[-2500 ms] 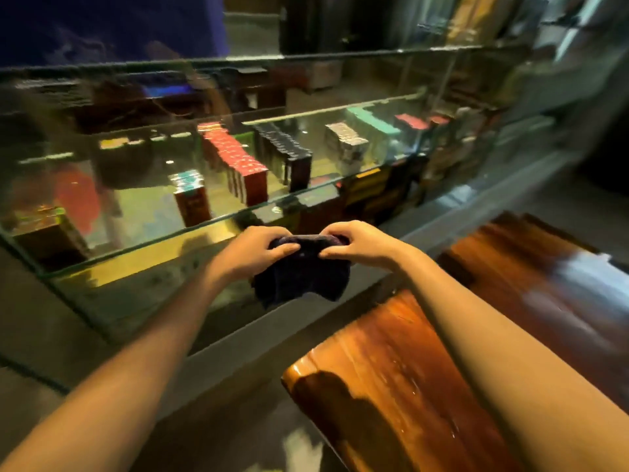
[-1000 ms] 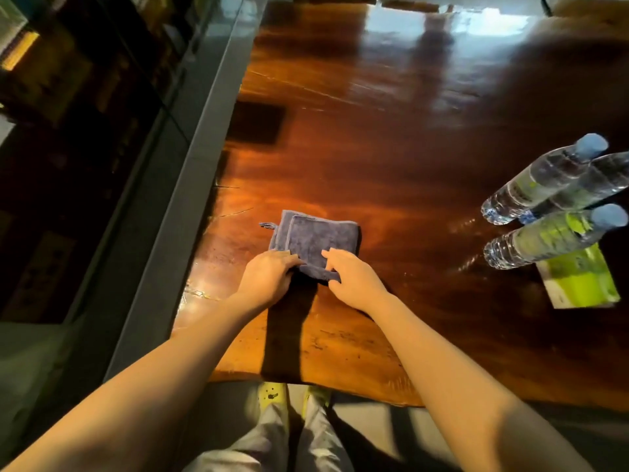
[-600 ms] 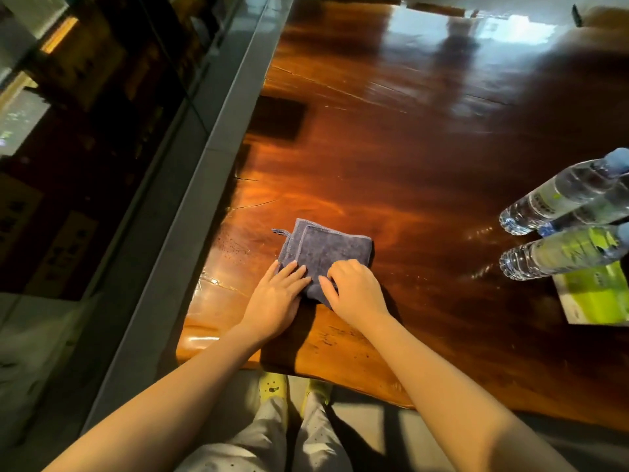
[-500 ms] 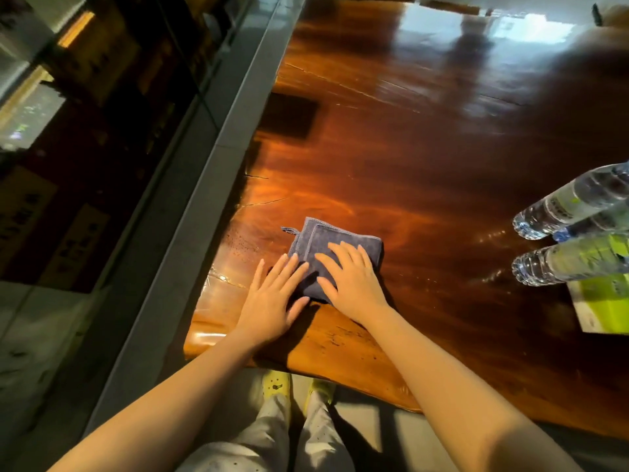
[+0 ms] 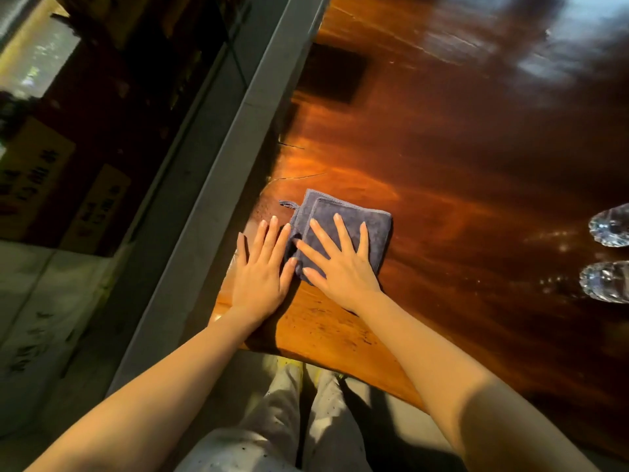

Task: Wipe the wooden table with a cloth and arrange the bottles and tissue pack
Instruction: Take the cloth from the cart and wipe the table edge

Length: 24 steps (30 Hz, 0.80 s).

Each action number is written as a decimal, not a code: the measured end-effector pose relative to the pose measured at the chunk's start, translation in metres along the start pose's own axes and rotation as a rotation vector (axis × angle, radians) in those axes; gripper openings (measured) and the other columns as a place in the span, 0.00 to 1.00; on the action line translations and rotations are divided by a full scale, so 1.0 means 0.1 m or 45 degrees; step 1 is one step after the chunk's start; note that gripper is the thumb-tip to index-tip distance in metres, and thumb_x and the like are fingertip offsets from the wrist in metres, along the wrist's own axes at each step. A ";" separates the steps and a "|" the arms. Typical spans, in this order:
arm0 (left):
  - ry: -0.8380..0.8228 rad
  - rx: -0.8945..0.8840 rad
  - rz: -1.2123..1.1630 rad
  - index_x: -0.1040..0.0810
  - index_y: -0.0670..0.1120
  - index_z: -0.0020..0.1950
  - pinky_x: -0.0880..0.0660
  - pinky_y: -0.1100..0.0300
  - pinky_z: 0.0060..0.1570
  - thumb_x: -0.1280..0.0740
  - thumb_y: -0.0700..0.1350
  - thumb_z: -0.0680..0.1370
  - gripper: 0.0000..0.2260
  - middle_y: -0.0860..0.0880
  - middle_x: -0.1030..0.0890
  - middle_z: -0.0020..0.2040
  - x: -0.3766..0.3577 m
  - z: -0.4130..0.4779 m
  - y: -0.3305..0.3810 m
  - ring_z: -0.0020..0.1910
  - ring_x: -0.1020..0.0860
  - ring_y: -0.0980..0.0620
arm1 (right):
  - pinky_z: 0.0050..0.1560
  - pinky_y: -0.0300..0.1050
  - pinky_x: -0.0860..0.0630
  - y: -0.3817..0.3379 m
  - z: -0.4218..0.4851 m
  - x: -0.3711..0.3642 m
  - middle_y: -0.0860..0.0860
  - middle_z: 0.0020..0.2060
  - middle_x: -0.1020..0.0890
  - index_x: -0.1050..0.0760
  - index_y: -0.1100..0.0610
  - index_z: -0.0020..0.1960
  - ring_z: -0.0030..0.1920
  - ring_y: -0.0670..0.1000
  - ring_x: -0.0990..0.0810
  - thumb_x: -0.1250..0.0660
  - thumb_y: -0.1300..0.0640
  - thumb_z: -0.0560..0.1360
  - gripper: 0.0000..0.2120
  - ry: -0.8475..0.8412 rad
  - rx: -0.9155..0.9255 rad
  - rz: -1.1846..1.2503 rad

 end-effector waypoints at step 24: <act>-0.022 0.280 0.203 0.47 0.52 0.77 0.55 0.39 0.74 0.54 0.65 0.78 0.30 0.44 0.44 0.78 -0.16 0.24 0.06 0.77 0.49 0.45 | 0.70 0.70 0.62 0.58 1.64 0.23 0.47 0.78 0.50 0.52 0.37 0.75 0.77 0.59 0.58 0.56 0.36 0.78 0.26 0.086 -0.245 0.129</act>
Point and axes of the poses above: each hand's wrist, its own z-axis towards the middle knuckle, its own x-axis out of the back of the hand, y = z × x, the point moved 8 cm from there along z, towards the middle knuckle
